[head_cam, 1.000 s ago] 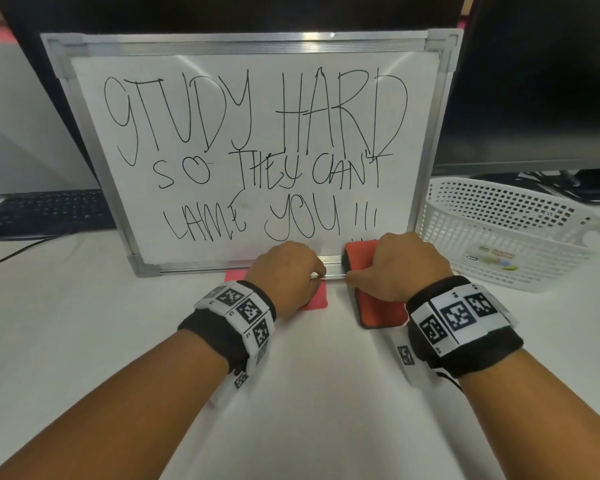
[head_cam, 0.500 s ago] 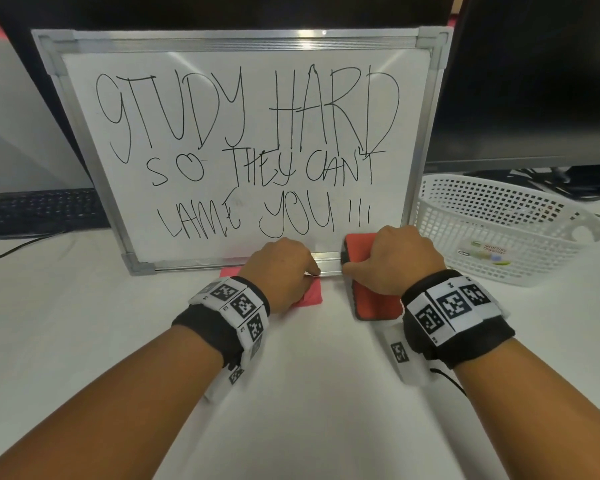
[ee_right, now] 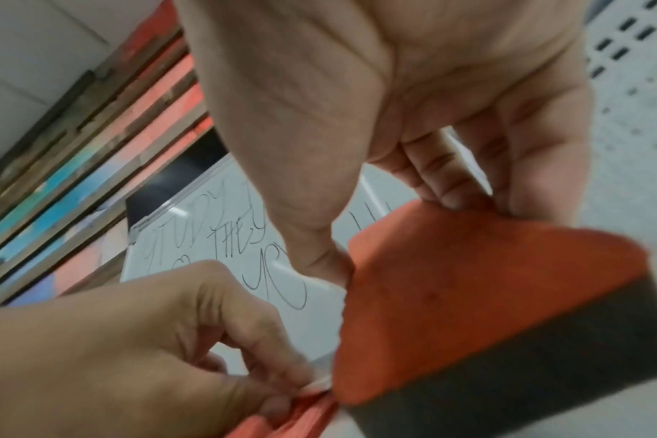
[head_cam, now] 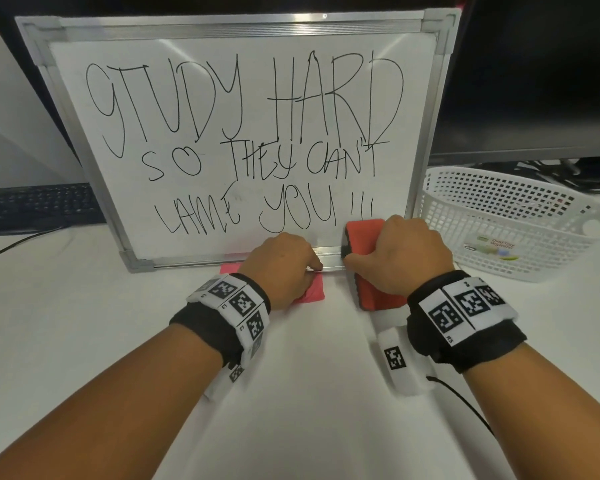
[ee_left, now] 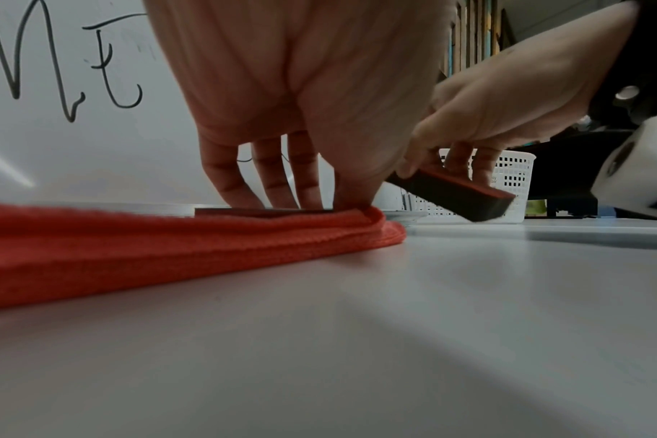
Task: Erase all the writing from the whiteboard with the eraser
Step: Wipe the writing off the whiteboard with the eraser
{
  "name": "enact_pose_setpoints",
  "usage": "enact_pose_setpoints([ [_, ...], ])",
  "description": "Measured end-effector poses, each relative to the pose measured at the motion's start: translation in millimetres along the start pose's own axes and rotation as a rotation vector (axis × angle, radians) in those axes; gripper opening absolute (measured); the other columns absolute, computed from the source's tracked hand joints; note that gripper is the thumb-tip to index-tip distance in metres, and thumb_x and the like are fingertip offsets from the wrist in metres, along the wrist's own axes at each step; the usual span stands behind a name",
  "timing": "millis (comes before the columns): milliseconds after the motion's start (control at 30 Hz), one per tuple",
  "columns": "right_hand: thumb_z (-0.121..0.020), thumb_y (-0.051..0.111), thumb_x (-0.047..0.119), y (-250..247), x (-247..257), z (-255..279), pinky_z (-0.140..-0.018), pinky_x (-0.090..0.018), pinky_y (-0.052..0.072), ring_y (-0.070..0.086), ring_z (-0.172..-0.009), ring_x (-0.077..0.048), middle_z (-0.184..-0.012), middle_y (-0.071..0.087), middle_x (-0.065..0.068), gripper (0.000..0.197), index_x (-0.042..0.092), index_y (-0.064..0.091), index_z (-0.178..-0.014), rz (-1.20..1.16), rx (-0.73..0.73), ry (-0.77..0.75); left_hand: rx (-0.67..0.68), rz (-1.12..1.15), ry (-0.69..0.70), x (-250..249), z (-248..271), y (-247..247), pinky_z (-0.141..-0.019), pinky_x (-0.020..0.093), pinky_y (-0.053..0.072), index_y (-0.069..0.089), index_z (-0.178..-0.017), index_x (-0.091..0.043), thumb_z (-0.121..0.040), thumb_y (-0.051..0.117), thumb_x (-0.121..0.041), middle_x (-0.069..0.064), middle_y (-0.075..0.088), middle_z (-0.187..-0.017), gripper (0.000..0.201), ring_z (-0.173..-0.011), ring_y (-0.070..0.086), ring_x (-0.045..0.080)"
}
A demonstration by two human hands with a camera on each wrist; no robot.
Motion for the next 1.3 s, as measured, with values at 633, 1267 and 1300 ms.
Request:
enact_pose_setpoints([
  [633,-0.086,0.061,0.054,0.3,7.7,4.7,-0.071,-0.039,0.05,0.055,-0.085,-0.03,-0.097,0.052,-0.006,0.05,0.028,0.041,-0.125,0.109,0.07,-0.096,0.007,0.019,-0.023,0.4,1.5,-3.5,-0.09,0.036,0.052,0.073,-0.122,-0.03,-0.096,0.059,-0.024,0.002,0.068,-0.116,0.03,-0.106,0.064,0.027],
  [1267,-0.082,0.062,0.055,4.2,5.5,-2.0,-0.073,-0.042,0.054,0.057,-0.085,-0.032,-0.097,0.056,-0.006,0.05,0.03,0.043,-0.121,0.05,0.042,-0.128,0.005,-0.011,-0.005,-0.1,1.2,-2.7,-0.092,0.04,0.054,0.075,-0.118,-0.032,-0.095,0.06,-0.02,0.001,0.072,-0.115,0.03,-0.104,0.065,0.028],
  [1300,-0.082,0.062,0.055,1.4,6.4,-2.3,-0.072,-0.042,0.054,0.056,-0.083,-0.033,-0.096,0.056,-0.006,0.051,0.03,0.042,-0.122,0.022,0.0,-0.136,0.002,-0.008,-0.004,0.0,1.7,-3.0,-0.092,0.04,0.054,0.074,-0.118,-0.032,-0.095,0.06,-0.02,0.0,0.072,-0.115,0.029,-0.104,0.065,0.028],
])
Point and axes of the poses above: each hand's wrist, its own z-axis away from the middle knuckle, its own y-axis out of the palm, x = y × z, the point moved 6 cm from there along -z, towards the middle knuckle
